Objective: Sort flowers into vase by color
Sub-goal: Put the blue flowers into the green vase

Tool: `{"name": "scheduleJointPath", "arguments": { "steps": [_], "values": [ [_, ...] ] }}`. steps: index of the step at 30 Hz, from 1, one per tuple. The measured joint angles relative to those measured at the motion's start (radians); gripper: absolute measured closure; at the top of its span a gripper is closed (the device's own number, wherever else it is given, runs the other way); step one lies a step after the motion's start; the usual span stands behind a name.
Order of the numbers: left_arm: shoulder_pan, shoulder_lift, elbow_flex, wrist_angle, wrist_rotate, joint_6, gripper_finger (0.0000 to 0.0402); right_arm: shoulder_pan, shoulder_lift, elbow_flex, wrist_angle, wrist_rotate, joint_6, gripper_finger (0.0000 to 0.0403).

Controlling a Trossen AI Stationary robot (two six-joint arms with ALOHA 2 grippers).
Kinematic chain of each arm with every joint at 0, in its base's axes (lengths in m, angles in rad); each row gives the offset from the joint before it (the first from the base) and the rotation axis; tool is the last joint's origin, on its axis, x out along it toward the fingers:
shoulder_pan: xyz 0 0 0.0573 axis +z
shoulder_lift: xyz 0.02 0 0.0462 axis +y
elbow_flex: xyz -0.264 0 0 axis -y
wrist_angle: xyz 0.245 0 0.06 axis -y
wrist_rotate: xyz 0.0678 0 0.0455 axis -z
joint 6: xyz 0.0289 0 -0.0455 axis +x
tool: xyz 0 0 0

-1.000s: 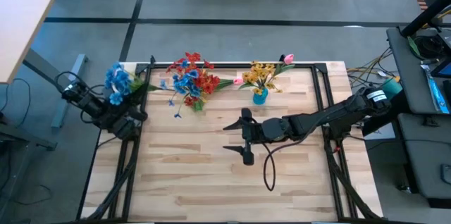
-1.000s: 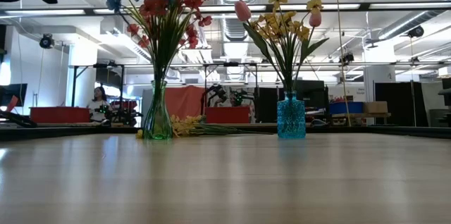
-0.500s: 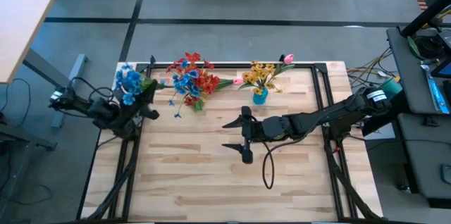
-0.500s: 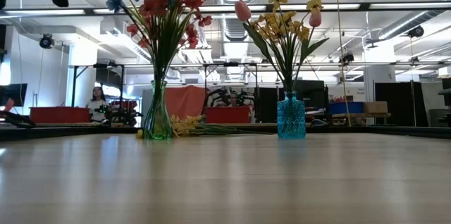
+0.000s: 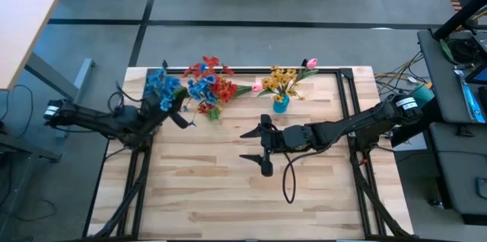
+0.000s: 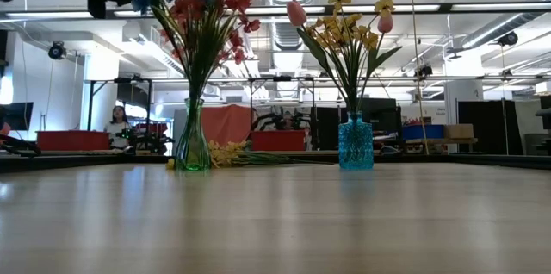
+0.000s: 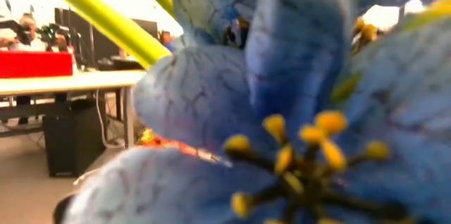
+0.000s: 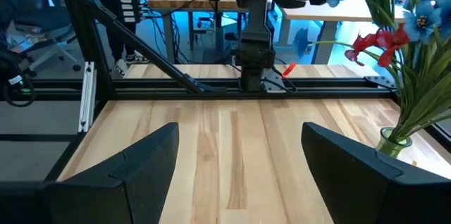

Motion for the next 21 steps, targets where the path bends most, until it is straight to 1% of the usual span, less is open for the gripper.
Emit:
{"name": "scheduleJointPath", "arguments": {
  "steps": [8,11,17,21],
  "values": [
    [0.000,0.046,0.200,-0.352,-0.008,-0.093,0.0401,0.000,0.000,0.000,-0.006,0.000,-0.003,0.0110],
    [0.000,0.056,0.240,-0.452,-0.009,-0.149,0.0401,0.000,0.000,0.000,-0.007,0.000,-0.003,0.0110],
    [0.009,0.069,0.242,-0.453,-0.010,-0.172,0.0401,0.000,0.000,-0.001,-0.007,0.000,-0.005,0.0110],
    [0.032,0.093,0.217,-0.401,-0.009,-0.187,0.0401,0.000,0.000,-0.001,-0.007,-0.001,-0.005,0.0110]
  ]
}}
